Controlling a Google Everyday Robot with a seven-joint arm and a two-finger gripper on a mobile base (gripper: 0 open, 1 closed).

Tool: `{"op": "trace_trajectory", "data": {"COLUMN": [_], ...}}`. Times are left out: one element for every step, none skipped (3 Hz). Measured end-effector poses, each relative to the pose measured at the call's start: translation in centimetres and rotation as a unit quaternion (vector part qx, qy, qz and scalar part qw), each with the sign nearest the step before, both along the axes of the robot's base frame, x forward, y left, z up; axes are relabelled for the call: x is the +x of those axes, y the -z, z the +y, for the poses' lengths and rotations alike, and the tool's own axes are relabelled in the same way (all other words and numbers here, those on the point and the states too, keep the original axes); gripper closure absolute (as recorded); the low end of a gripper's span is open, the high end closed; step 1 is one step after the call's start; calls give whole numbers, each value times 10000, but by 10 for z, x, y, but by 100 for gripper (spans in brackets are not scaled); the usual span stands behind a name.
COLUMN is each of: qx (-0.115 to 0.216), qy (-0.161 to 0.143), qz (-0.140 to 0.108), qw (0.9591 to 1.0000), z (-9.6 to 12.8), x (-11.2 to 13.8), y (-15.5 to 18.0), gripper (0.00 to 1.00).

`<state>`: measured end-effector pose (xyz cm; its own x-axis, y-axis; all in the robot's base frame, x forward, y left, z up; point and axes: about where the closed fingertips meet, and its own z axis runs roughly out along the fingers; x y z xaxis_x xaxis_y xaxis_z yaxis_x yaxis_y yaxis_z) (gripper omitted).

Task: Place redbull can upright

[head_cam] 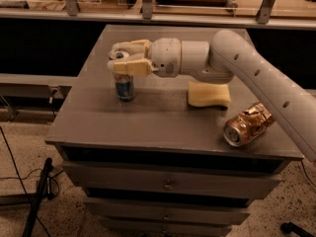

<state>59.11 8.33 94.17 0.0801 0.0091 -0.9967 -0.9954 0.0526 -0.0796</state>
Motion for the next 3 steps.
{"op": "trace_trajectory", "data": {"qx": [-52, -129, -214], "qy": [17, 111, 189], "qz": [-35, -184, -395], "qw": [10000, 9997, 9988], "z": [-5, -18, -74], "x": [0, 1, 2], "y": [1, -9, -51], "gripper": [0, 0, 0]}}
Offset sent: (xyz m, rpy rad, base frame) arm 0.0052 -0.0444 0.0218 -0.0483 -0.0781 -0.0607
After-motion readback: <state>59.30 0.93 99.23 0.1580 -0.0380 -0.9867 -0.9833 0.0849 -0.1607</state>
